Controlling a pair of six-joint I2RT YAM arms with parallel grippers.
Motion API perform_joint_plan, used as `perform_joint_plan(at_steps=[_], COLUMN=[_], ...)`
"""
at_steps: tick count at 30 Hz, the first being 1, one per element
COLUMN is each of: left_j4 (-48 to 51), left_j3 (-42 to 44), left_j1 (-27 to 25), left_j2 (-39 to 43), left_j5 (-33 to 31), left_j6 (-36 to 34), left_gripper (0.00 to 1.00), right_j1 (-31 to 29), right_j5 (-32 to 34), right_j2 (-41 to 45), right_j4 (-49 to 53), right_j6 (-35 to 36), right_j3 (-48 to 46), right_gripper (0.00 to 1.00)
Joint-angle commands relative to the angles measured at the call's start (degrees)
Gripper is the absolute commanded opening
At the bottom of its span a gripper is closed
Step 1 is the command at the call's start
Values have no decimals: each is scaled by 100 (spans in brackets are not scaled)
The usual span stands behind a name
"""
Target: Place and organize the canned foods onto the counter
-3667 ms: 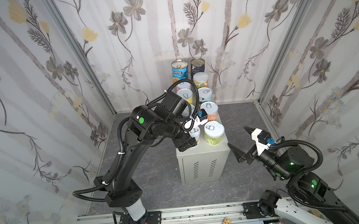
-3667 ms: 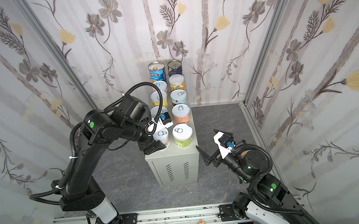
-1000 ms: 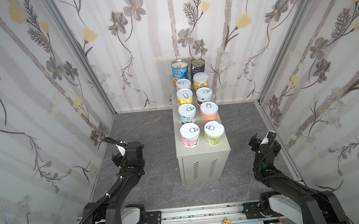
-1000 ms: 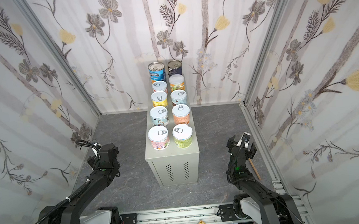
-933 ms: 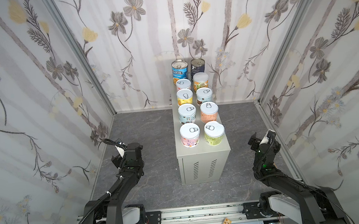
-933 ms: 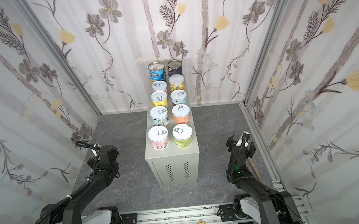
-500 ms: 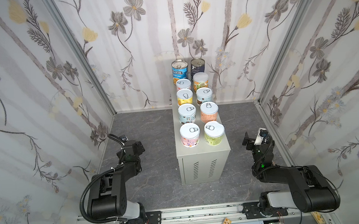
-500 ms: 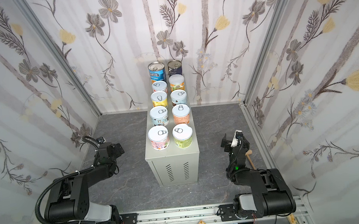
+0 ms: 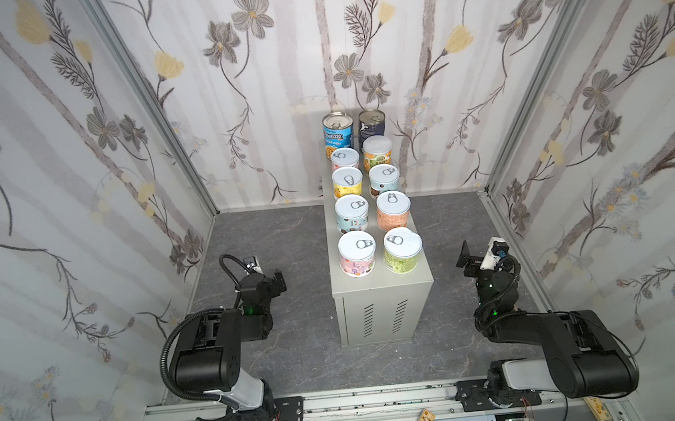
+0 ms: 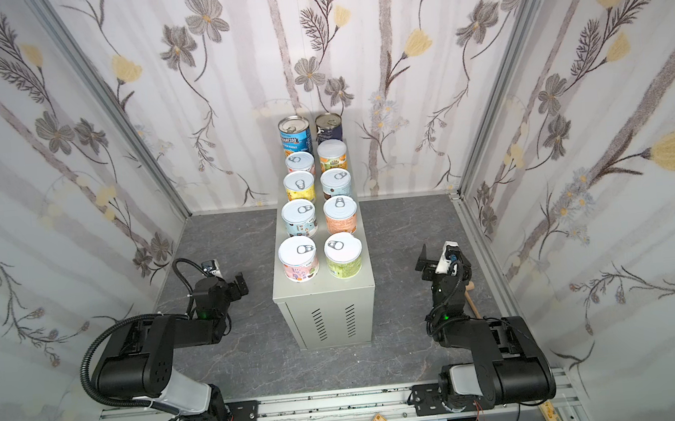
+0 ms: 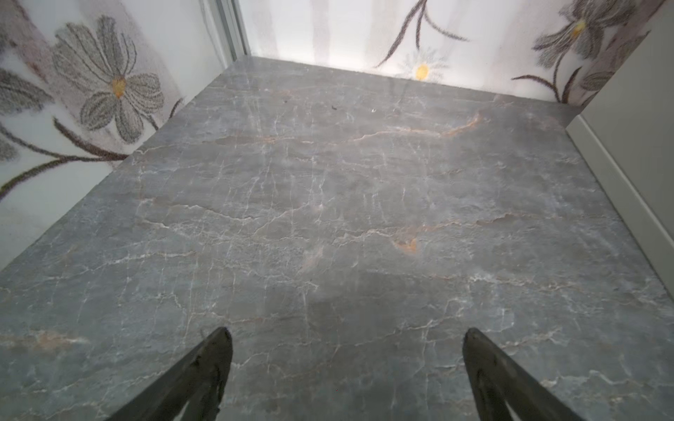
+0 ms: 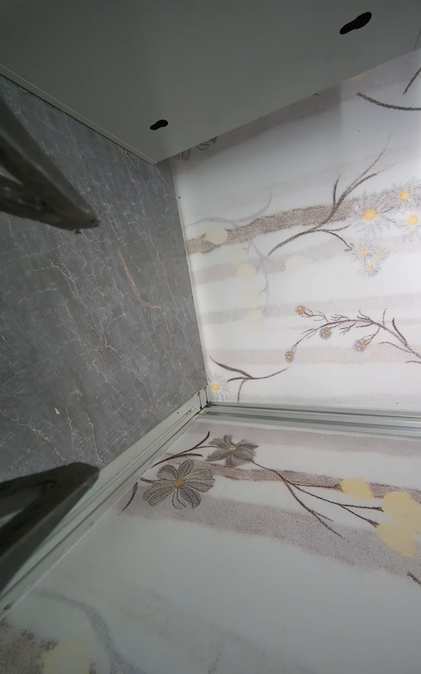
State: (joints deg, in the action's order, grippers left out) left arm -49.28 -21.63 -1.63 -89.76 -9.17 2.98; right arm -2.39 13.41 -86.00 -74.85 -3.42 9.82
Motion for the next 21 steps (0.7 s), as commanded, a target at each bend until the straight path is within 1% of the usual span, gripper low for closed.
perform_joint_plan(at_steps=[1,3,21], left_j4=[-449,-556,-509], left_j3=[31,62,40], left_j1=[-66,-66,-79], left_j2=[8,-18,-10], left_j5=[-688,-755,-736], left_j6=[4,21,11], left_gripper=[100,100,100], right_j1=[10,6,6], right_j5=[-34,-35,-24], right_j2=[-16,-22,-23], right_j4=[-238,-240,-240], right_j6=[32,34,34], right_j3=[37,35,40], right_gripper=[100,100,100])
